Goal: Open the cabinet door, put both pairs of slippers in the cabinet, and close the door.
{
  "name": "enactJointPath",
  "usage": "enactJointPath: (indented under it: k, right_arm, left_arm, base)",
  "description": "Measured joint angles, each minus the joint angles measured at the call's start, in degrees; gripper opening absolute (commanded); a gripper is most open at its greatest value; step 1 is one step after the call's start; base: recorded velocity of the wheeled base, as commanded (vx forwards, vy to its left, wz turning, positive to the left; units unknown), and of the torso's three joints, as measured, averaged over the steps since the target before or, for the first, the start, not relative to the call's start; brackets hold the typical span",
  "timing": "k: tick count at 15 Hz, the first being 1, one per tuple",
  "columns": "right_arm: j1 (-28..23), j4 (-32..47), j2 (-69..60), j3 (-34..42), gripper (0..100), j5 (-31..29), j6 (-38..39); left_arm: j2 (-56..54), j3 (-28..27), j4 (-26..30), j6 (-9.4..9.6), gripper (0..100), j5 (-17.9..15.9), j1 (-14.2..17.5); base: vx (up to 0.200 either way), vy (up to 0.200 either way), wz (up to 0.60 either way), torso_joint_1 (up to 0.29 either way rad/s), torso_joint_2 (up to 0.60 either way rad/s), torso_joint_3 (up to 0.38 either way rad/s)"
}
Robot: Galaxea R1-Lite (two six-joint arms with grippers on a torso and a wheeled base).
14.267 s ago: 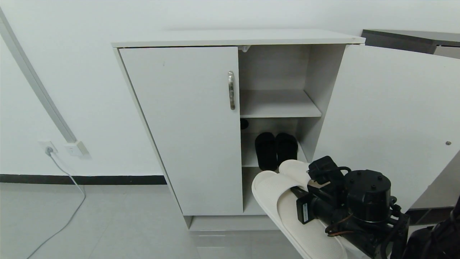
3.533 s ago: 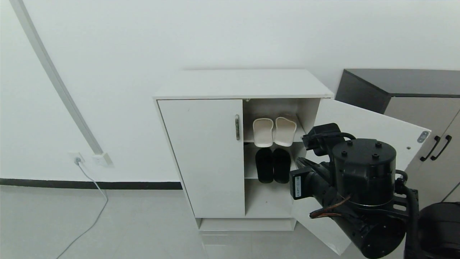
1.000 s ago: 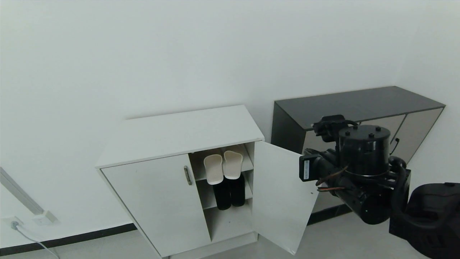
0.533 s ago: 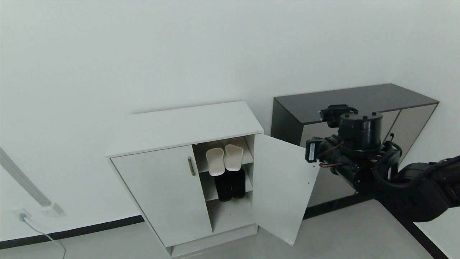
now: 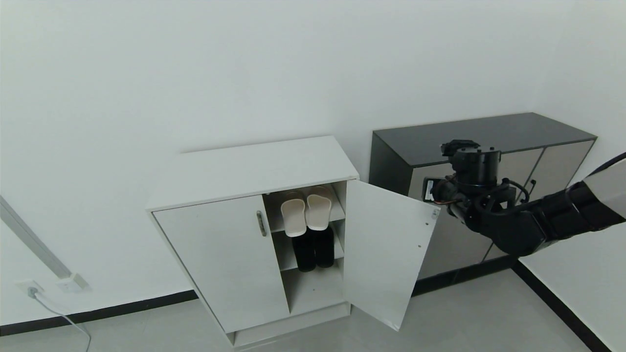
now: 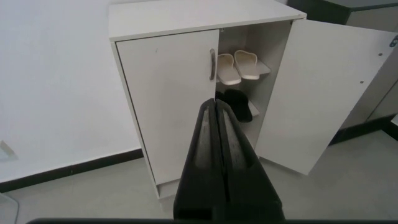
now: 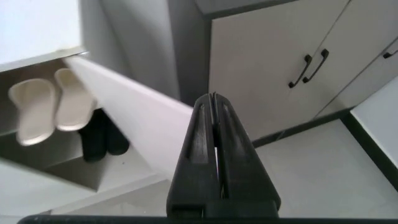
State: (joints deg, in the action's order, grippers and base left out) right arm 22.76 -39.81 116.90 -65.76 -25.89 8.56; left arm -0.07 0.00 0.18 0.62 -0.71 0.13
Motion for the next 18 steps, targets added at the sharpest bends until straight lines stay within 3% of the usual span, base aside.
enactJointPath:
  k: [18]
  right_arm:
    - [-5.8,0.0,12.9,-8.9,0,4.0,1.6]
  left_arm:
    - [0.0,0.0,0.0,-0.02,0,0.0,-0.1]
  base:
    - [0.000,0.000,0.00,0.000,0.00,0.000]
